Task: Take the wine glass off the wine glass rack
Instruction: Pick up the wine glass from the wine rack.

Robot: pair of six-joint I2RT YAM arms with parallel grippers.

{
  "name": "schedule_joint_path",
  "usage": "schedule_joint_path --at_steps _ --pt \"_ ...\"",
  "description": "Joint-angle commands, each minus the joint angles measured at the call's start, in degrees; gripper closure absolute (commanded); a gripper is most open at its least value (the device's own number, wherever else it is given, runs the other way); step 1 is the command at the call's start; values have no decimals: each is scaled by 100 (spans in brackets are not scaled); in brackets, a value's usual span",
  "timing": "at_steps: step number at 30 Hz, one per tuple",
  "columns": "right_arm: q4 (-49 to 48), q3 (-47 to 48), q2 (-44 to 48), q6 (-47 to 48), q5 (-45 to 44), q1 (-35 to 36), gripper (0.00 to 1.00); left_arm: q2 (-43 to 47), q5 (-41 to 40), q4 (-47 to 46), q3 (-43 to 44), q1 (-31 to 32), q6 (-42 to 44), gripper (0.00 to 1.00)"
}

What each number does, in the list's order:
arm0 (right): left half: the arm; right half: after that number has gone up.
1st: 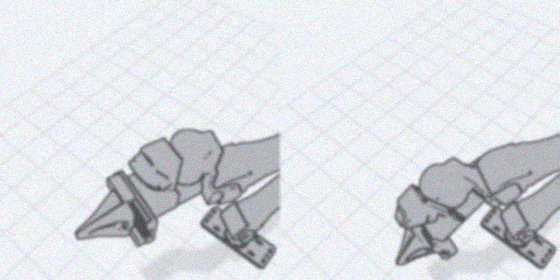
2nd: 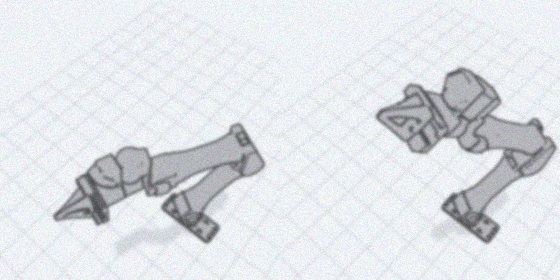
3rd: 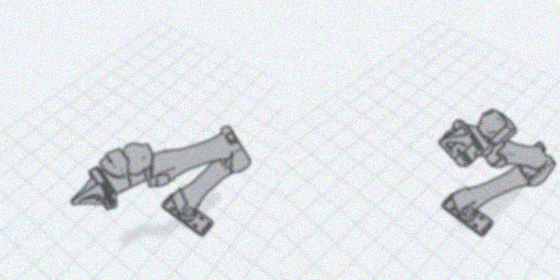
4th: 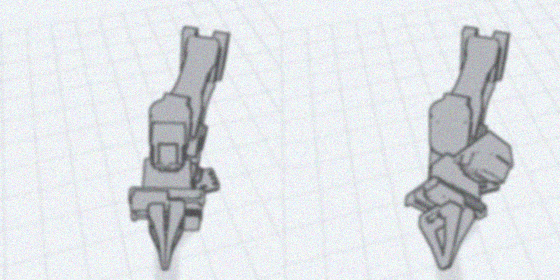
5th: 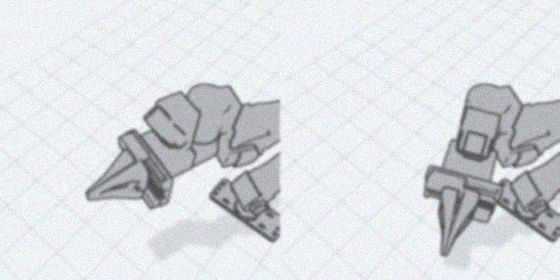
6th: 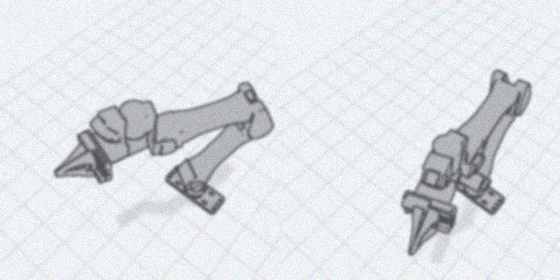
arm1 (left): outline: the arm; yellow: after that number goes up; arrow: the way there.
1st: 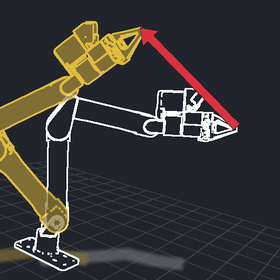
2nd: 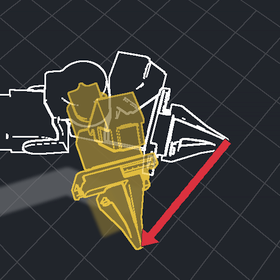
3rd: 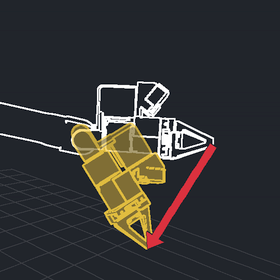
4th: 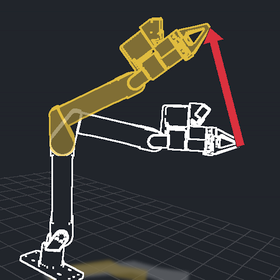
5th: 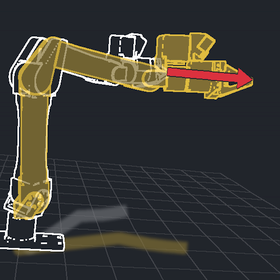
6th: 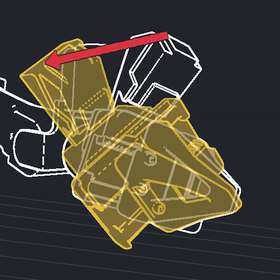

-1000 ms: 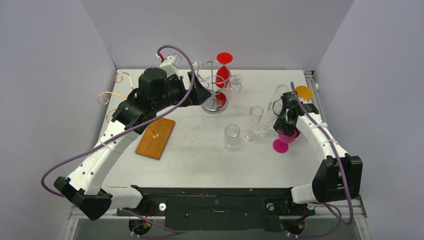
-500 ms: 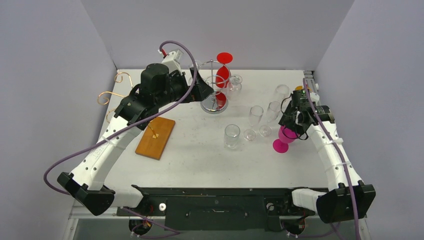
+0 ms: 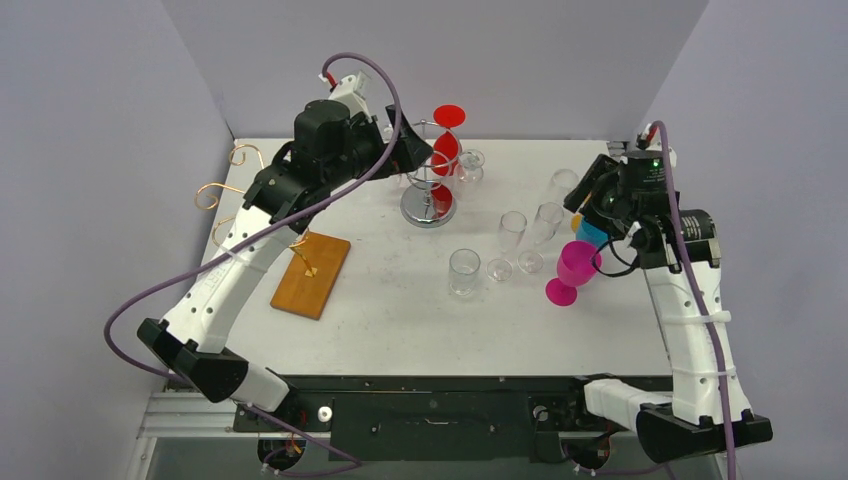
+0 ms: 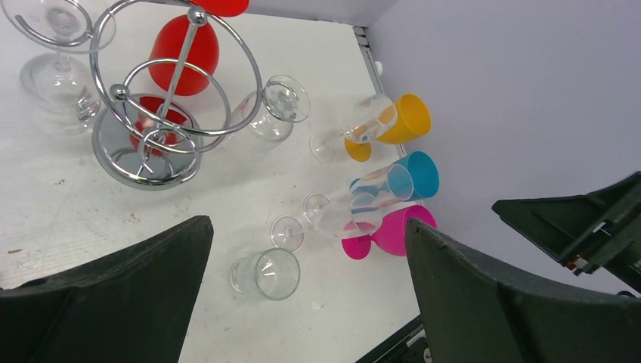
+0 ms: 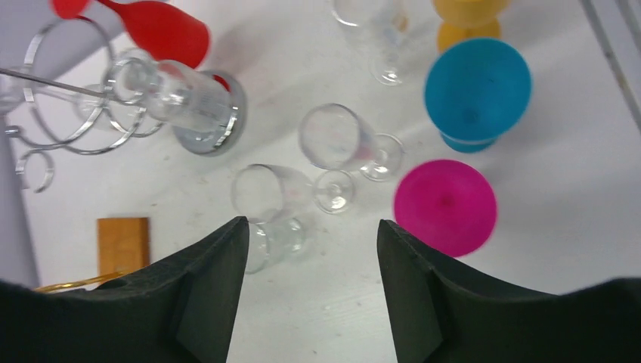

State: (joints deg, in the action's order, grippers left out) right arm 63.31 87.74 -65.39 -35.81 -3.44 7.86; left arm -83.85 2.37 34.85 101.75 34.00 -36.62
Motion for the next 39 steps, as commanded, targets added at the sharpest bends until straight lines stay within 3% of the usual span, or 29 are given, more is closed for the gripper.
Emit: schedule_joint_path --at_steps 1,9,15,23,39 --pt "-917 481 -408 -292 707 224 40 -203 -322 72 527 -102 -50 4" --pt "-2458 642 -1368 -929 1584 472 38 -186 -278 153 523 -139 -83 4" --pt "-3101 854 -2212 -1303 1926 811 39 31 -240 144 323 -139 -34 4" --pt "-4017 509 -2778 -1921 2051 880 50 255 6 57 6 -131 -23 4" --pt "-4001 391 -3236 -2230 1715 911 53 458 125 -28 -234 -154 54 4"
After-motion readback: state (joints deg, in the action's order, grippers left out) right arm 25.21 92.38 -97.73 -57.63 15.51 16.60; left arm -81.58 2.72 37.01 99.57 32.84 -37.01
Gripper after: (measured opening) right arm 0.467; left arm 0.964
